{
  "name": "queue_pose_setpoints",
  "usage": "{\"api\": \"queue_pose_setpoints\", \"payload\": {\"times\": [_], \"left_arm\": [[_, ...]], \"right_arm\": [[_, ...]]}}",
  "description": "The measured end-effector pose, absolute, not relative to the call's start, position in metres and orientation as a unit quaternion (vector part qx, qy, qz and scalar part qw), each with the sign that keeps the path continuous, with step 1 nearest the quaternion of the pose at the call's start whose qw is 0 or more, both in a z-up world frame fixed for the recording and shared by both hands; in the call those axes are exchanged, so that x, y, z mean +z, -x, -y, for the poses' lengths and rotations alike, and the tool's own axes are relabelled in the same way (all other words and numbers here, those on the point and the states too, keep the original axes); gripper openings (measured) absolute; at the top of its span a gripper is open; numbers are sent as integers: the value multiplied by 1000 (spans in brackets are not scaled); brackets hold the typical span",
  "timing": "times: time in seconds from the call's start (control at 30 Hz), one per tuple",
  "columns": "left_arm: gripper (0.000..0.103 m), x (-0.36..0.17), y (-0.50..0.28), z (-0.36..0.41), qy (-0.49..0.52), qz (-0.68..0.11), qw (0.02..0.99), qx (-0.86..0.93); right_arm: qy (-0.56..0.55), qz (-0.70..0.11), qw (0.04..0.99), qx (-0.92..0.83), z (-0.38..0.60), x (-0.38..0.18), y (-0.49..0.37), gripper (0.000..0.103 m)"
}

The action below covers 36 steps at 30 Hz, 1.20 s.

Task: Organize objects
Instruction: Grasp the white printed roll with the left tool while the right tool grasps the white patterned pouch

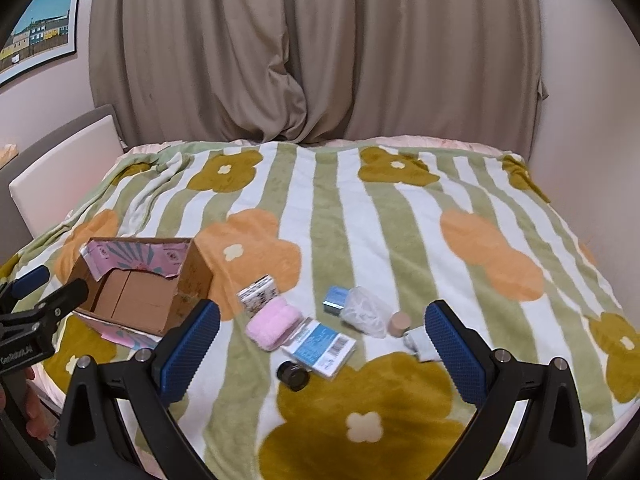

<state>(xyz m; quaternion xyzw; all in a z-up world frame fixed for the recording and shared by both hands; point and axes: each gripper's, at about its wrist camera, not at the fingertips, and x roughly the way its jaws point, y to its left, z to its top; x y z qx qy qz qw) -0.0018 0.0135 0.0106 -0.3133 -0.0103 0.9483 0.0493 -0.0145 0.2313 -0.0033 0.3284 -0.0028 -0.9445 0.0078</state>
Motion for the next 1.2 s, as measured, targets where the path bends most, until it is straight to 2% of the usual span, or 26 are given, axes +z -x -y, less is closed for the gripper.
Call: {"api": "queue_pose_setpoints", "payload": {"times": [0.43, 0.87, 1.2], "left_arm": [[103, -17, 36, -79, 348, -8, 92, 933], [103, -78, 97, -120, 404, -10, 87, 910], [103, -138, 151, -141, 446, 15, 57, 893]], "right_arm": [[-347, 29, -36, -937, -296, -16, 27, 103], [-400, 57, -61, -912, -346, -74, 58, 103], [-444, 49, -65, -892, -371, -126, 88, 103]]}}
